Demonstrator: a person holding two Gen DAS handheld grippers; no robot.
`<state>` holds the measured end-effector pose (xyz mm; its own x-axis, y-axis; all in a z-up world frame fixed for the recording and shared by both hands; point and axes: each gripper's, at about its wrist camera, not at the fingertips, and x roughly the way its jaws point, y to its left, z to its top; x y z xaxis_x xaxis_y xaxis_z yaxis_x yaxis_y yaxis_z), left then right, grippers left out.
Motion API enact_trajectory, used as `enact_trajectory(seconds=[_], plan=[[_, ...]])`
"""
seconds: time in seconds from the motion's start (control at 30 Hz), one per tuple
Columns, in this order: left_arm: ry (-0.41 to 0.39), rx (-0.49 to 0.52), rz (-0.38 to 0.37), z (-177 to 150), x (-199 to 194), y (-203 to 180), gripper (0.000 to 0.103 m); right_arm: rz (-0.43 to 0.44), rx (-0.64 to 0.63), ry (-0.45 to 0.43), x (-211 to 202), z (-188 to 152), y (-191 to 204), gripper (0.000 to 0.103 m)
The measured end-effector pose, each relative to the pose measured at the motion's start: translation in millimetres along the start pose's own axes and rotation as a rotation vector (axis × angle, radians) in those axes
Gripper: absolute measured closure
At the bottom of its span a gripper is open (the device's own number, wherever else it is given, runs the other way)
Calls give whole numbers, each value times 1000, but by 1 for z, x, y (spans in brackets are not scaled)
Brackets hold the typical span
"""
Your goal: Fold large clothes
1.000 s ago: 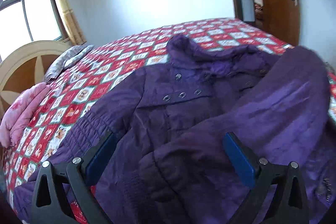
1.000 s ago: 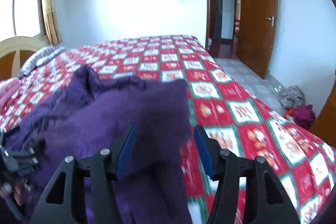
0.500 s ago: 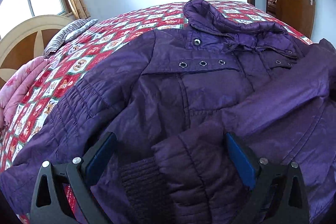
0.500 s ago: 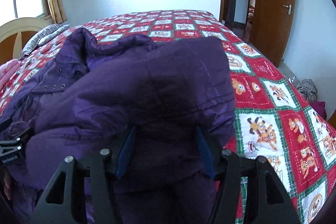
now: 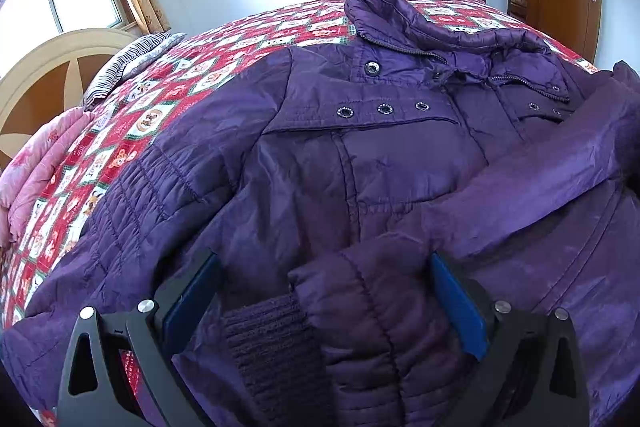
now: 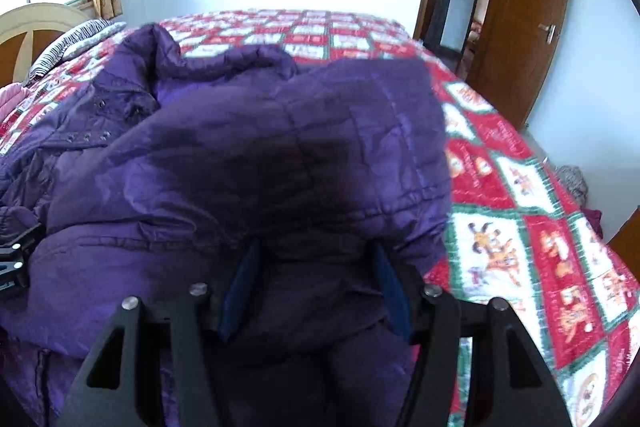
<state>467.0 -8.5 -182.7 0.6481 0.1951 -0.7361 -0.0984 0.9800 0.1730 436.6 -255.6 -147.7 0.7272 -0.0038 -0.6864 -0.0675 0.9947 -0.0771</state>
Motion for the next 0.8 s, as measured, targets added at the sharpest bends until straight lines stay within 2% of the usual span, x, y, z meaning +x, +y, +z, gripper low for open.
enact_trajectory(seconds=[0.13,0.2,0.3,0.6,0.8], plan=[[-2,3,3,0,0,0,1,-16,-8,-174,-39,3,4,41],[-3,3,4,0,0,0,1,-13,-30,-192,-43,10,9,37],[-3,2,3,0,0,0,1,-3,-29,-160,-27,17,11,35],[-1,2,1,0,1,0,1,8,-9,22,19,9,8,35],[2,-1,-4,0,2,0,1,-64,-85,36,11,9,19,35]])
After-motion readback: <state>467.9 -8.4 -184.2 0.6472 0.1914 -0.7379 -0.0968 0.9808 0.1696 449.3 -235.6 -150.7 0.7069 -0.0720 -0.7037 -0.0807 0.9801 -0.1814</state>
